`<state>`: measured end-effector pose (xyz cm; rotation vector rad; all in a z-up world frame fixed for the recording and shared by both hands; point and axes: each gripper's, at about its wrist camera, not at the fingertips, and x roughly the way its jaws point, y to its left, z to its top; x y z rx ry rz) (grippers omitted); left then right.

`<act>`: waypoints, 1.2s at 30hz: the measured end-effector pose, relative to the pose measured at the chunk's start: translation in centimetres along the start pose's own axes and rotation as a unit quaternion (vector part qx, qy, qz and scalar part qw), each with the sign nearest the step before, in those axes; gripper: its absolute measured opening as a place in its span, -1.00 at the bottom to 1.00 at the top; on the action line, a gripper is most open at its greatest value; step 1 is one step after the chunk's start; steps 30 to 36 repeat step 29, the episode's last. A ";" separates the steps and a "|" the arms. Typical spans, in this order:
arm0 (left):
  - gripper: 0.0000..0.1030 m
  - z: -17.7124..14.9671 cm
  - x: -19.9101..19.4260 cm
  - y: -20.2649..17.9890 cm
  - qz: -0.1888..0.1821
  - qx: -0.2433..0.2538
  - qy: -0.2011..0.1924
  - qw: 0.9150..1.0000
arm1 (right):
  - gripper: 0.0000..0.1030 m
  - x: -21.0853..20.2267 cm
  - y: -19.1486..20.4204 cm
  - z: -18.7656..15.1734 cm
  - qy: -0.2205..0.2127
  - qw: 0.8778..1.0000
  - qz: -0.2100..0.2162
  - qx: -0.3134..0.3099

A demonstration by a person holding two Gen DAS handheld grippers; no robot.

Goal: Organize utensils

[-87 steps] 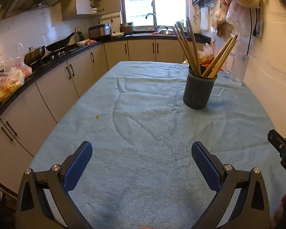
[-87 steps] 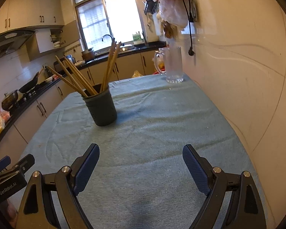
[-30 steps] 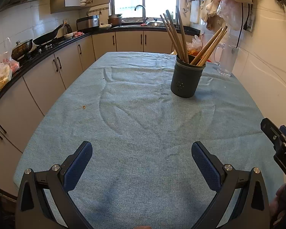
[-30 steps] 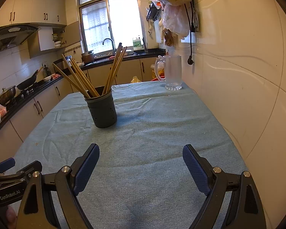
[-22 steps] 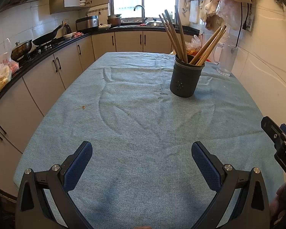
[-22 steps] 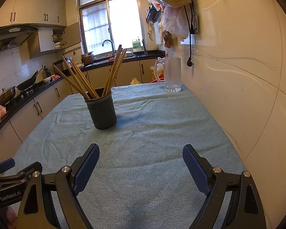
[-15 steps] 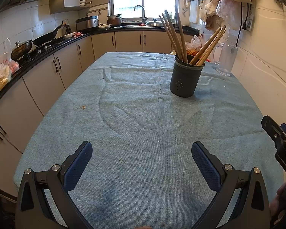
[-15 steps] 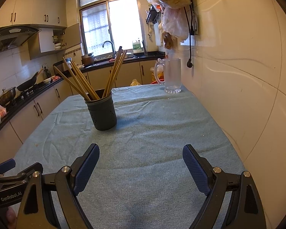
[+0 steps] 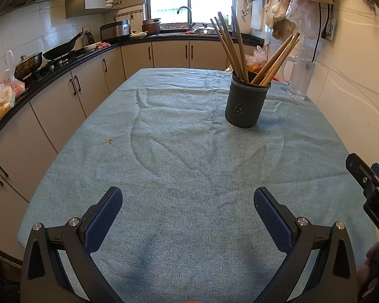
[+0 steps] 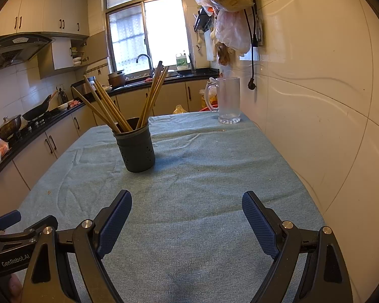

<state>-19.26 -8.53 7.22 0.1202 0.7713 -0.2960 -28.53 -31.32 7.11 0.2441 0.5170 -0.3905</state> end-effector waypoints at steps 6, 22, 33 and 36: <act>1.00 0.0 0.0 0.0 0.000 0.000 0.000 1.000 | 0.79 0.1 0.1 0.0 0.001 1.000 0.002 -0.002; 1.00 -0.2 0.4 0.2 -0.002 -0.001 0.004 1.000 | 0.79 0.4 0.3 -0.2 0.003 1.000 0.003 -0.003; 1.00 0.0 1.0 0.8 -0.002 -0.009 0.013 1.000 | 0.80 1.2 0.5 -0.6 0.018 1.000 0.003 -0.006; 1.00 0.0 1.0 0.8 -0.002 -0.009 0.013 1.000 | 0.80 1.2 0.5 -0.6 0.018 1.000 0.003 -0.006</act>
